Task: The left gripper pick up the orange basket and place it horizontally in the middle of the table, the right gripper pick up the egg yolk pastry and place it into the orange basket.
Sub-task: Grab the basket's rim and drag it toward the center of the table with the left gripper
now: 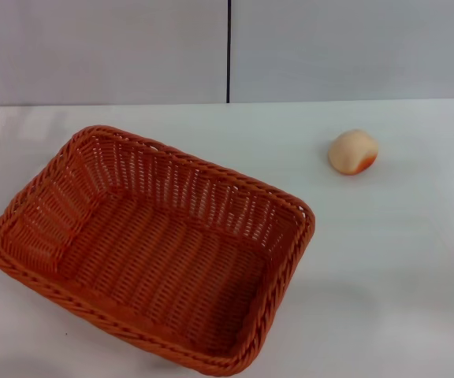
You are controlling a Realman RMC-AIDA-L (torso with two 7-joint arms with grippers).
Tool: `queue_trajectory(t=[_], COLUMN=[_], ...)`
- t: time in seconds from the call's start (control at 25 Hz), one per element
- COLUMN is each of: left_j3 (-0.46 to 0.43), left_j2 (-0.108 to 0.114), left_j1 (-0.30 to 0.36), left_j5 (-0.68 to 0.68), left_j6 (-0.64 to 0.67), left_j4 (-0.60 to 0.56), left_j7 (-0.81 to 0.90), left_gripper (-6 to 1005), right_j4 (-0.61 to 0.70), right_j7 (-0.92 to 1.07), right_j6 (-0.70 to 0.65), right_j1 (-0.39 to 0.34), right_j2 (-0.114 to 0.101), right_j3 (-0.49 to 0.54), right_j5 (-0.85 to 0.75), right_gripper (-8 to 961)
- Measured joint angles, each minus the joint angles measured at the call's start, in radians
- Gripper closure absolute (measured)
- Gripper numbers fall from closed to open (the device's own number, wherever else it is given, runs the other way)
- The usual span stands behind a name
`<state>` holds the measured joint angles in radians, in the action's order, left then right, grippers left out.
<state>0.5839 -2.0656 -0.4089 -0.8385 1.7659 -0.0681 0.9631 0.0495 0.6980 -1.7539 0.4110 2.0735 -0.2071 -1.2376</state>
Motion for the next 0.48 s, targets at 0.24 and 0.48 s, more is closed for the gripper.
queue_trajectory(t=[0.24, 0.48], left_j3=[-0.012, -0.009], left_j2=[0.003, 0.004], left_j1=[-0.001, -0.001], left_j5=[0.001, -0.003], left_j6=[-0.017, -0.020], left_j4=[-0.027, -0.039], left_j7=[-0.020, -0.014], left_gripper=[214, 217], right_j4=[0.006, 0.002], right_j7=[0.000, 0.001], right_j6=[-0.003, 0.000], right_j1=[-0.024, -0.046], right_j2=[0.002, 0.002], right_j3=[0.000, 0.000], right_j5=[0.000, 0.000], right_gripper=[339, 340])
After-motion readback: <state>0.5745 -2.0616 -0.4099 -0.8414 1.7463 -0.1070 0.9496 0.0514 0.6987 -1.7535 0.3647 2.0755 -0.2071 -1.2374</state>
